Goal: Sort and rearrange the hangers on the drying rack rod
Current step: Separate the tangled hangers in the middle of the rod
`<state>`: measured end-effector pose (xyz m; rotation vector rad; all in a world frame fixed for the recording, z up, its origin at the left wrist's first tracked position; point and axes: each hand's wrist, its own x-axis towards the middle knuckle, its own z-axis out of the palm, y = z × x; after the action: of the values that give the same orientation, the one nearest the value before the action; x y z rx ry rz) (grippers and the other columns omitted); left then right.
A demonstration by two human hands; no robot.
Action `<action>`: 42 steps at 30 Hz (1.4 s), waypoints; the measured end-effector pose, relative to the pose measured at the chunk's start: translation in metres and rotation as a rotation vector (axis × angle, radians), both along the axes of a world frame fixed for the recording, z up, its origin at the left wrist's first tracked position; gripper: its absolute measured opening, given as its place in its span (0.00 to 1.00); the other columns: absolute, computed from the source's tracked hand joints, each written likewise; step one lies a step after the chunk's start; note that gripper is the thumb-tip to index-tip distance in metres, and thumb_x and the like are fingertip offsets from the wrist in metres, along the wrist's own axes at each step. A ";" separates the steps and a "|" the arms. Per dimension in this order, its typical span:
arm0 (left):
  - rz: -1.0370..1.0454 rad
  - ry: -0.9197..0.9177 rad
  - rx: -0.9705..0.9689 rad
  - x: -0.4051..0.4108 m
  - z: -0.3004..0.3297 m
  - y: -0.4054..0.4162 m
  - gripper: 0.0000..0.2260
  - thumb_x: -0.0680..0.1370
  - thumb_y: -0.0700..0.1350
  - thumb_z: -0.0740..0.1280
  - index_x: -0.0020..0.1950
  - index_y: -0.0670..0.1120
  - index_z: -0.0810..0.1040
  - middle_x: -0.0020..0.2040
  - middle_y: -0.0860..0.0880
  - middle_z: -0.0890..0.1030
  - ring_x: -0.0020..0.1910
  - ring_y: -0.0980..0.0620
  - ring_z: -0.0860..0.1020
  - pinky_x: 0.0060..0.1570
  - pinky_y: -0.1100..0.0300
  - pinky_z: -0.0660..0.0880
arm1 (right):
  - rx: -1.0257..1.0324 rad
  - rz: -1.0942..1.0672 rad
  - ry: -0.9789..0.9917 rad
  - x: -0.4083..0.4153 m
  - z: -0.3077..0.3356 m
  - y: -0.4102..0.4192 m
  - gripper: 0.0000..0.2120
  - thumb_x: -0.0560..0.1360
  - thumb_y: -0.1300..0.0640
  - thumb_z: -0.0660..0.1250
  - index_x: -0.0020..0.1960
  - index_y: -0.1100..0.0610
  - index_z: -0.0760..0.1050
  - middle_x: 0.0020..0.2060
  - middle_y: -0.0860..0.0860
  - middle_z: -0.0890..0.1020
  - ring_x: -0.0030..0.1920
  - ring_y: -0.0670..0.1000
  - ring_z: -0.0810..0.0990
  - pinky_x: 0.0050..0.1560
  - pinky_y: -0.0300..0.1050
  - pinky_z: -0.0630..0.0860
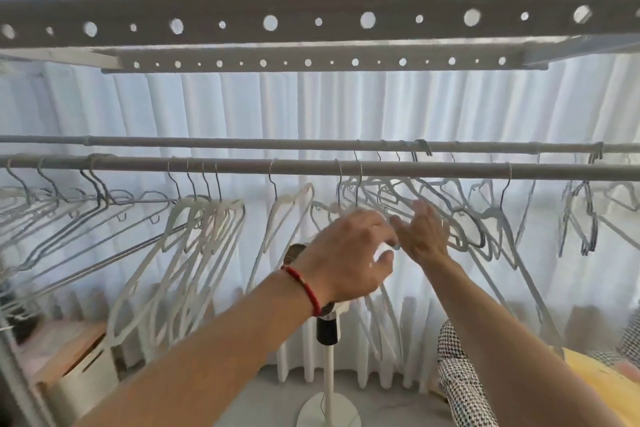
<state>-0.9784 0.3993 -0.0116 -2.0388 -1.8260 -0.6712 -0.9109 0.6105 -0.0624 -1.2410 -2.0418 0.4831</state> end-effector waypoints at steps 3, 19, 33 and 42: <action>-0.024 0.062 -0.063 -0.001 -0.011 0.036 0.11 0.81 0.47 0.64 0.56 0.45 0.83 0.54 0.48 0.82 0.57 0.49 0.76 0.62 0.56 0.71 | -0.033 -0.021 -0.101 -0.005 -0.002 0.012 0.38 0.78 0.38 0.63 0.78 0.60 0.60 0.74 0.62 0.69 0.73 0.64 0.68 0.72 0.62 0.62; 0.466 0.105 -0.314 0.010 0.000 0.090 0.13 0.81 0.51 0.59 0.54 0.50 0.82 0.51 0.49 0.83 0.51 0.49 0.79 0.55 0.50 0.75 | -0.992 0.478 0.251 -0.064 -0.017 0.069 0.33 0.62 0.52 0.78 0.64 0.63 0.77 0.47 0.60 0.83 0.42 0.57 0.84 0.43 0.50 0.81; 0.444 0.125 -0.261 -0.012 -0.001 0.074 0.13 0.80 0.48 0.60 0.57 0.51 0.83 0.54 0.46 0.79 0.58 0.47 0.75 0.52 0.52 0.75 | -0.930 0.466 0.242 -0.064 0.021 0.072 0.20 0.73 0.45 0.67 0.55 0.60 0.73 0.45 0.59 0.77 0.32 0.51 0.72 0.30 0.42 0.71; 0.395 0.420 -0.256 -0.019 -0.023 0.061 0.12 0.80 0.46 0.59 0.55 0.48 0.81 0.51 0.47 0.81 0.52 0.44 0.78 0.51 0.49 0.75 | -1.170 0.418 0.348 -0.028 -0.062 0.034 0.15 0.79 0.47 0.61 0.55 0.59 0.74 0.48 0.61 0.77 0.39 0.53 0.75 0.26 0.39 0.69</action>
<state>-0.9970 0.4606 -0.0342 -1.7052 -2.0324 0.0972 -0.9391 0.6449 -0.1245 -1.1386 -1.6612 2.1266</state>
